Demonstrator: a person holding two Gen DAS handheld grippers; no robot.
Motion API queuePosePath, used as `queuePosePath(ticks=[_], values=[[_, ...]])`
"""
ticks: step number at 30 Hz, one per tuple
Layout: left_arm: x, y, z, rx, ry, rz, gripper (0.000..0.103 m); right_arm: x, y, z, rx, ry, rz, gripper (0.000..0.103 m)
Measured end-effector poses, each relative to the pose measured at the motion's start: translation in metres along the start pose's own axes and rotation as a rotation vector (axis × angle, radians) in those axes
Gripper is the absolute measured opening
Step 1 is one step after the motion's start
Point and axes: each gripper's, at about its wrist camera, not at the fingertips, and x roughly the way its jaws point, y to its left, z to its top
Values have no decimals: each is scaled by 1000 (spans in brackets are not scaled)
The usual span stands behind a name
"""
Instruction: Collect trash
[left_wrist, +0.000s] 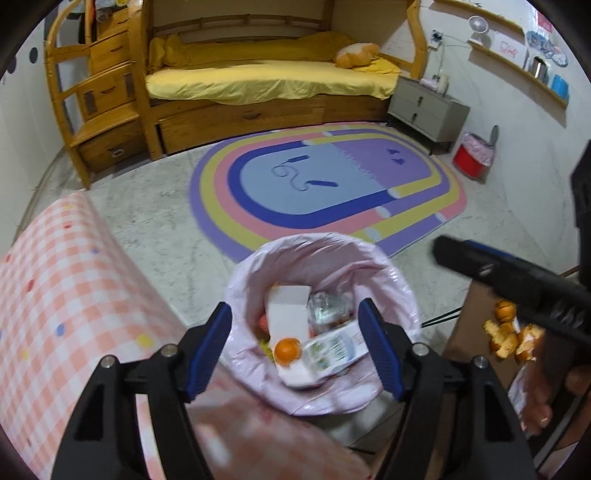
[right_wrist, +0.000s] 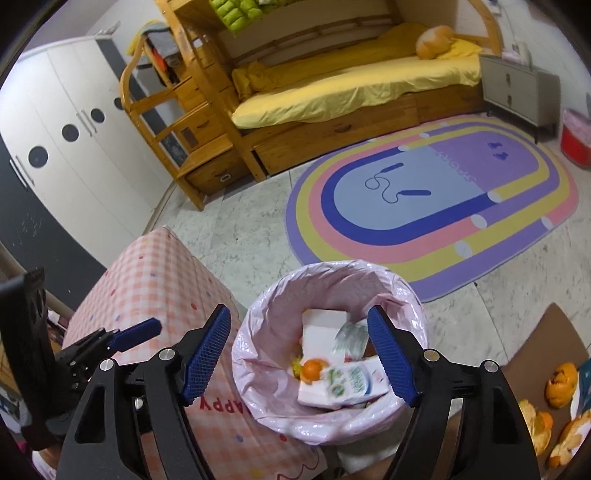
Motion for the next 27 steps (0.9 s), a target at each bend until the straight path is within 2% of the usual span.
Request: queuePosePath(ticks=[5,7,11,12,14,16,19,27], values=[[-31,17,-15,-49,-18,56,69,-30,11,-11,7,2,14,79],[-55,22,-22,-64,-35,91,70,-50,22,-16,-1,-10,26,88],[-102,30,-33,-84,-65,159,82,-82,42,-25,-18,-23,48,91],[-123,34,-40,-106,-79,194,87,-88,47,-28,-19,-10,56,91],[-140,37,-47,-127,-80,215,96,-99,61,-36,-35,23,87,92],[-166,41,-61,-157,-79,235,96,-113,77,-45,-84,21,99,94],[-200,46,-81,-202,-71,271,96,-136,104,-55,-168,8,65,96],[-293,59,-142,-326,-121,347,96,-195,170,-80,-329,8,139,96]])
